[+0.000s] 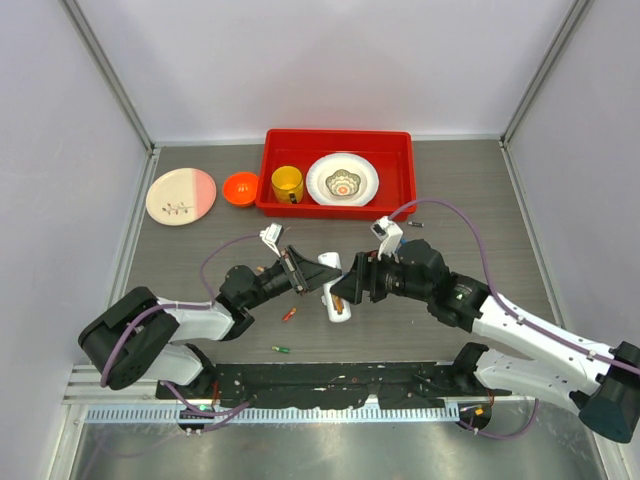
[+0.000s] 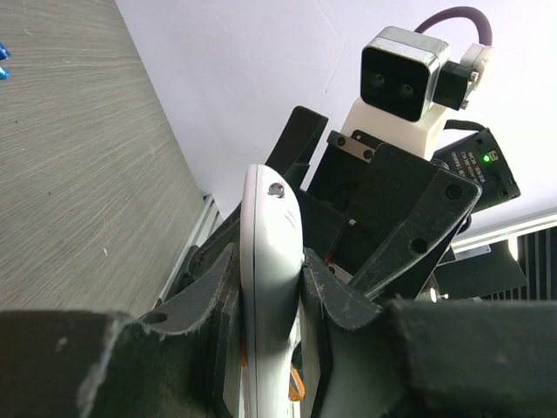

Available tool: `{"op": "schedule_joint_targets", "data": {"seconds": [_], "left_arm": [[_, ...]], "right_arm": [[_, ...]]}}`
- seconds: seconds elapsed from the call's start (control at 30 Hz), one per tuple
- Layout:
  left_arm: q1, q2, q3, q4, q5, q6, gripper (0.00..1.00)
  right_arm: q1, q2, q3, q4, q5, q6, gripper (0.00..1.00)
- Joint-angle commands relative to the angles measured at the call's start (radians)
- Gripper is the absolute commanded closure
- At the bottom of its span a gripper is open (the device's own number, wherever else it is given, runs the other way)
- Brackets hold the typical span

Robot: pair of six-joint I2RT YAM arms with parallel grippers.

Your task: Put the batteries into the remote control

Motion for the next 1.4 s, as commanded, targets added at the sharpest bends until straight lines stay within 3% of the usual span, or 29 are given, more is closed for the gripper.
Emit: {"op": "schedule_joint_targets", "data": {"seconds": [0.0,0.3,0.47,0.6,0.77,1.07,1.37], "left_arm": [[-0.005,0.004,0.004,0.278,-0.005,0.005,1.00],[-0.006,0.037,0.016,0.278,-0.011,-0.014,1.00],[-0.005,0.047,0.038,0.278,-0.005,-0.047,1.00],[-0.005,0.047,0.062,0.278,0.016,-0.075,1.00],[-0.005,0.053,0.073,0.278,0.036,-0.104,1.00],[-0.006,0.057,0.087,0.278,0.056,-0.115,1.00],[-0.005,0.047,0.081,0.278,0.067,-0.113,1.00]], "right_arm": [[-0.004,-0.037,0.025,0.013,-0.001,0.012,0.25],[-0.004,-0.057,0.059,0.007,-0.036,0.014,0.24],[-0.004,-0.094,0.070,-0.022,-0.056,-0.072,0.23],[-0.004,-0.178,0.012,-0.014,-0.018,-0.110,0.22],[-0.004,-0.268,-0.054,0.009,-0.109,-0.161,0.22],[-0.004,-0.236,-0.097,0.038,-0.196,-0.166,0.22],[-0.005,-0.197,-0.110,0.090,-0.188,-0.138,0.23]]}}
